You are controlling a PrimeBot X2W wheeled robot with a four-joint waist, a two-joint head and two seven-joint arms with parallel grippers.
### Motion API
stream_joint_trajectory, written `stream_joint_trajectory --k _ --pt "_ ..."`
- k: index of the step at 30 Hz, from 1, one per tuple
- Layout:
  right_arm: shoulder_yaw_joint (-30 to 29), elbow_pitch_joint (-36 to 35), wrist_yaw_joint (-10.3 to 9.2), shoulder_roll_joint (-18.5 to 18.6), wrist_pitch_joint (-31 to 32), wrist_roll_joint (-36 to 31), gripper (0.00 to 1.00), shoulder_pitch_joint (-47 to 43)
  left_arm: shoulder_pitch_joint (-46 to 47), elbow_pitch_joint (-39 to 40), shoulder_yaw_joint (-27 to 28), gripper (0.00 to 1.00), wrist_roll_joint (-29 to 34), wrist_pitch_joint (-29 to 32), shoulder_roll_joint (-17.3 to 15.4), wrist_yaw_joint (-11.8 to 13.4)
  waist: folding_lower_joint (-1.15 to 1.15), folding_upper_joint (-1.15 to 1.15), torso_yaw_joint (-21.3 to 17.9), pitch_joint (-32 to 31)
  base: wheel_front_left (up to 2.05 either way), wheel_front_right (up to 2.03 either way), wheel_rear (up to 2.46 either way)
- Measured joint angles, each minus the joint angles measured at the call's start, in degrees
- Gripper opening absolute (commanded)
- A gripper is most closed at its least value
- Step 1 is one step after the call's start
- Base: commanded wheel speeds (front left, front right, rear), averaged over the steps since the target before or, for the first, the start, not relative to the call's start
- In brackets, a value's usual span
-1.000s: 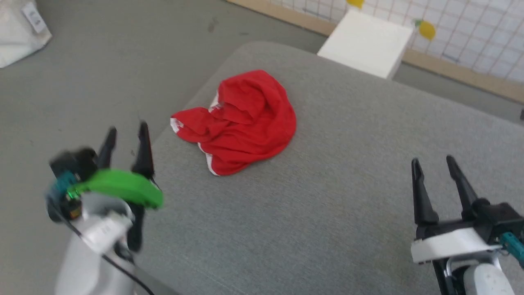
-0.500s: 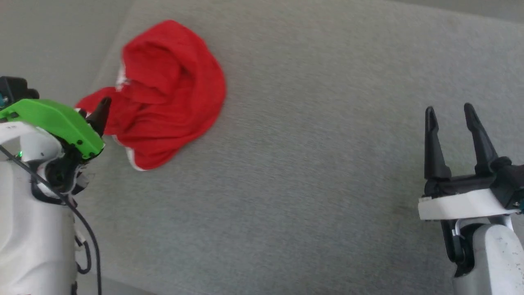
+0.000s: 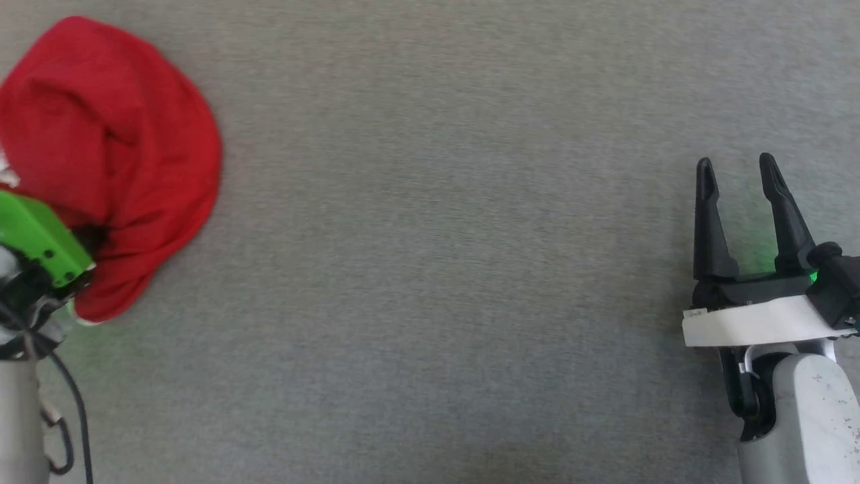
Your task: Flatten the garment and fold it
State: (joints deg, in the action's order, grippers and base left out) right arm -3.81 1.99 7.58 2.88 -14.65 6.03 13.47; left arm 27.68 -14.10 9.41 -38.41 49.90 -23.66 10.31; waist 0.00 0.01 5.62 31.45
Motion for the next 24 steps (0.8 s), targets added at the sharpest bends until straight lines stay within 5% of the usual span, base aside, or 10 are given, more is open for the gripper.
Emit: stream_joint_trajectory --k 3,13,19,24 --pt "-0.4 0.3 0.0 0.0 0.0 0.4 1.0 0.0 -1.7 2.2 0.0 0.0 1.8 -6.0 -0.3 -1.0 0.0 0.0 -1.0 -0.3 0.0 0.0 0.0" --pt "-2.7 1.4 0.0 0.0 0.0 1.3 1.0 -5.4 -0.2 3.1 -1.8 0.0 13.6 -48.8 2.5 -6.9 0.01 -0.01 -2.0 -7.7 0.0 0.0 0.0" --pt "-3.8 1.5 0.0 0.0 0.0 1.5 1.0 -9.6 2.0 4.2 -6.6 0.0 16.6 -60.3 6.0 -9.2 0.0 -0.01 -1.2 -15.2 0.0 0.0 0.0" --pt "-3.5 1.6 0.0 0.0 0.0 1.2 1.0 -11.9 4.5 5.5 -11.6 0.0 18.3 -62.8 10.7 -10.6 0.0 0.0 -1.2 -21.6 0.0 0.0 0.0"
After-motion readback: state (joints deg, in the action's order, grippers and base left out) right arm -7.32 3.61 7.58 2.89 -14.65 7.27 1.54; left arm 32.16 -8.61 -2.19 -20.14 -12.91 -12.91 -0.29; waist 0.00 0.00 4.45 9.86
